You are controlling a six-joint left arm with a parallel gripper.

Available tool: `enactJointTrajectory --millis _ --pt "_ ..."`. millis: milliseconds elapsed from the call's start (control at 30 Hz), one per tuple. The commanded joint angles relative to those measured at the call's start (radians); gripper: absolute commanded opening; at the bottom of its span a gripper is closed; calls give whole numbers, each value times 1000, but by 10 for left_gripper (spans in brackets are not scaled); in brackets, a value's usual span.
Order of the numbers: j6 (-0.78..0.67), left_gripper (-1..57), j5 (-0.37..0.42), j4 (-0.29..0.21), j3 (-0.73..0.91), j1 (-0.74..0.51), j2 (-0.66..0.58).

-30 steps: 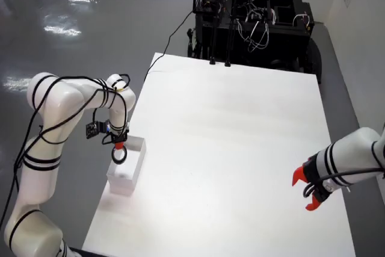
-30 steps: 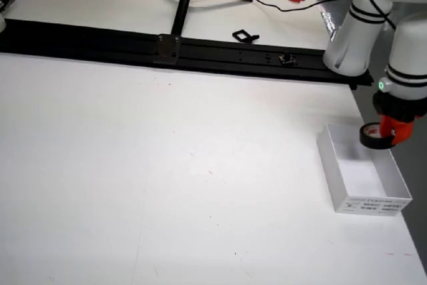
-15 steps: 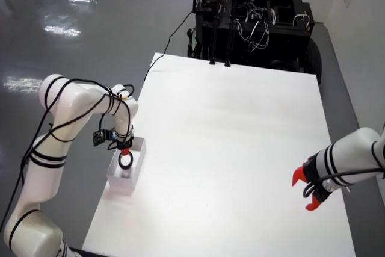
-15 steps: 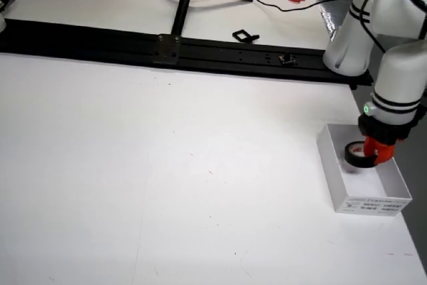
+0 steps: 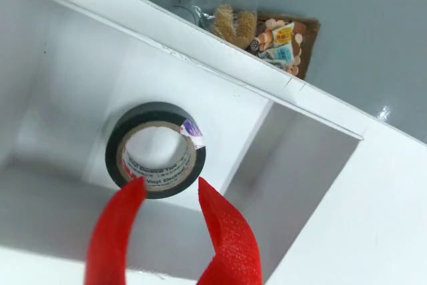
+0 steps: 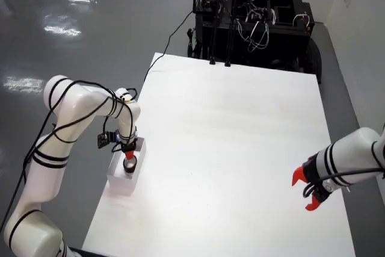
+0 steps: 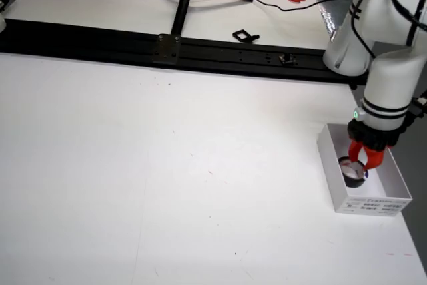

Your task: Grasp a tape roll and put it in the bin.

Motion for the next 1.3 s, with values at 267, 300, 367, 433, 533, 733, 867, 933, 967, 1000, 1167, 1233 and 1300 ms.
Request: enactJointTrajectory --millis 267,300,367,433,533,733,867,933,967,1000,1167,1233,1300 --pt "-23 -5 140 37 -3 -40 -22" --pt "-23 -5 163 41 -3 -52 -45" --pt "-23 -5 212 51 -3 -84 -111" --pt "-24 -5 255 69 -3 -118 -175" --pt "-29 -5 320 92 -3 -174 -276" --pt "-46 -5 412 113 -3 -331 -430" --pt "-67 -5 441 106 -3 -443 -444" --pt "-90 -5 442 104 -3 -509 -436" --pt "-104 -5 442 104 -3 -541 -433" --pt "-121 -5 442 104 -3 -573 -430" --pt "-169 -5 442 104 -3 -708 -421" --pt "-176 -5 441 106 -3 -754 -418" --pt "-178 -4 441 106 -3 -799 -408"
